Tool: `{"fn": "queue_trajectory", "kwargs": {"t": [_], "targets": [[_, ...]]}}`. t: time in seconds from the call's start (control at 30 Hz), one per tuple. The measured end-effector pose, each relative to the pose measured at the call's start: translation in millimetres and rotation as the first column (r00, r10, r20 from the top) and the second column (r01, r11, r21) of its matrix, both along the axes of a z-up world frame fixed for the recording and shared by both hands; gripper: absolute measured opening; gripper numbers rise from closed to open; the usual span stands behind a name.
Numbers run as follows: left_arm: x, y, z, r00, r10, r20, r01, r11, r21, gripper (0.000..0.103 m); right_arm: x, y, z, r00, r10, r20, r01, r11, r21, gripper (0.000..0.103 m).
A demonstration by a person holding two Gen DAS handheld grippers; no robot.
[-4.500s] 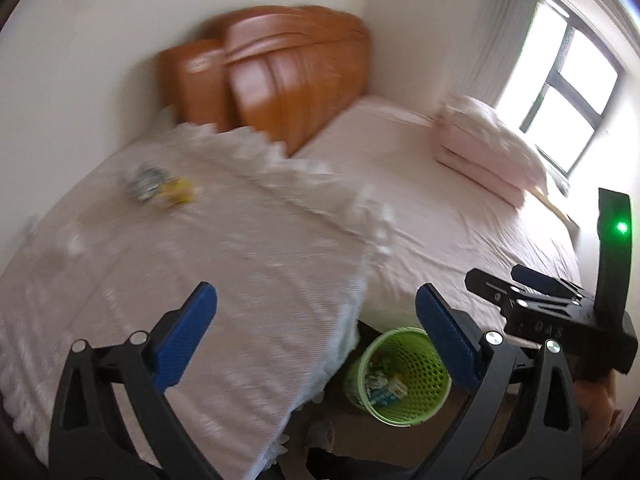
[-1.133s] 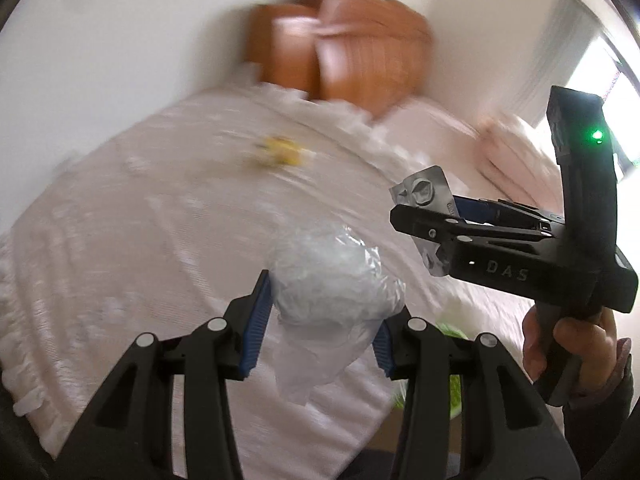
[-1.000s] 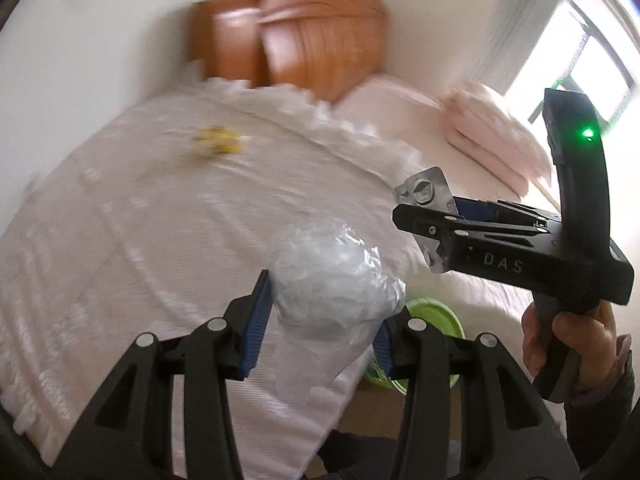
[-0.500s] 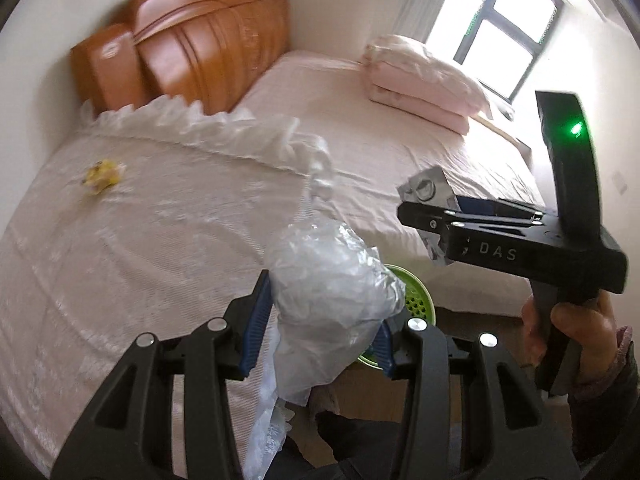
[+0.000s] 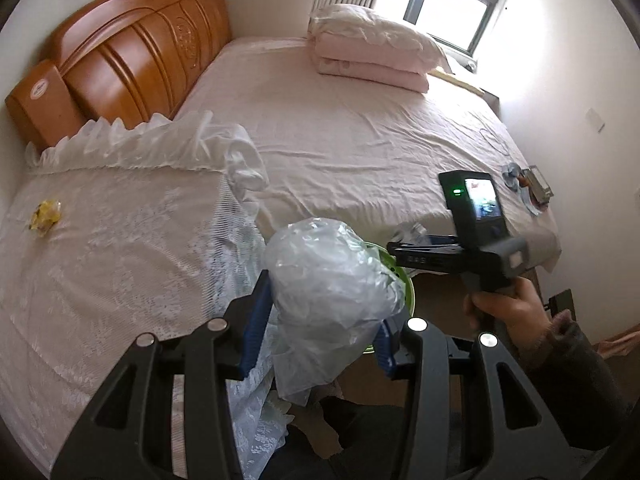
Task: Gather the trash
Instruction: 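Drop the foil pack into the wastebasket with the right tool while the left tool drops the plastic bag, then move both tools back over the bed toward the yellow wrapper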
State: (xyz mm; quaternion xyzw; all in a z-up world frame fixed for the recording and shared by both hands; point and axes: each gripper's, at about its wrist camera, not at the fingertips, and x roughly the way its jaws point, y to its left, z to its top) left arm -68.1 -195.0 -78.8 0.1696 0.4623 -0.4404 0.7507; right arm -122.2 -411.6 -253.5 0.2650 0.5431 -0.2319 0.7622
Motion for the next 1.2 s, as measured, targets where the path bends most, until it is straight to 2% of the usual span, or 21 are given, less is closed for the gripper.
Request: {"fn": "queue_trajectory", "kwargs": {"t": [0.07, 0.17, 0.33, 0.47, 0.57, 0.7, 0.9, 0.97, 1.0, 1.03, 1.2], "targets": [[-3, -3, -1, 1.0, -0.009, -0.002, 0.009, 1.0, 0.006, 0.044, -3, -6, -10, 0.999, -0.007, -0.034, 0.007, 1.0, -0.005, 0.087], [-6, -6, -2, 1.0, -0.018, 0.0, 0.018, 1.0, 0.012, 0.044, -3, -9, -13, 0.998, -0.023, -0.051, 0.023, 1.0, -0.002, 0.091], [-11, -7, -3, 1.0, -0.023, -0.003, 0.023, 1.0, 0.015, 0.044, -12, -13, -12, 0.998, -0.053, -0.029, 0.053, 0.999, -0.006, 0.1], [-13, -13, -7, 0.999, -0.04, -0.017, 0.041, 0.999, 0.016, 0.044, -25, -18, -4, 0.997, -0.078, -0.015, 0.078, 0.997, 0.024, 0.1], [-15, -33, -23, 0.996, -0.078, -0.043, 0.08, 0.996, 0.042, 0.044, -40, -24, 9, 0.993, -0.115, 0.014, 0.114, 0.993, 0.028, 0.1], [-25, -76, -52, 0.985, -0.169, -0.042, 0.172, 0.98, 0.1, 0.044, -67, -28, 23, 0.987, -0.158, 0.041, 0.157, 0.987, 0.025, 0.1], [-36, -141, -104, 0.961, -0.257, -0.098, 0.271, 0.948, 0.168, 0.045, -103, -38, 32, 0.978, -0.209, 0.03, 0.209, 0.978, 0.005, 0.1], [-39, -159, -123, 0.954, -0.268, -0.133, 0.29, 0.936, 0.199, 0.058, -116, -44, 29, 0.972, -0.235, 0.025, 0.234, 0.972, 0.02, 0.1], [-39, -167, -132, 0.951, -0.267, -0.153, 0.296, 0.931, 0.214, 0.077, -119, -48, 28, 0.971, -0.239, 0.025, 0.238, 0.971, 0.024, 0.1], [-40, -173, -139, 0.949, -0.266, -0.169, 0.3, 0.927, 0.226, 0.088, -124, -52, 25, 0.968, -0.25, 0.02, 0.25, 0.968, 0.03, 0.1], [-43, -191, -168, 0.946, -0.236, -0.222, 0.293, 0.914, 0.28, 0.09, -138, -68, 14, 0.959, -0.284, 0.016, 0.283, 0.957, 0.071, 0.1]]}}
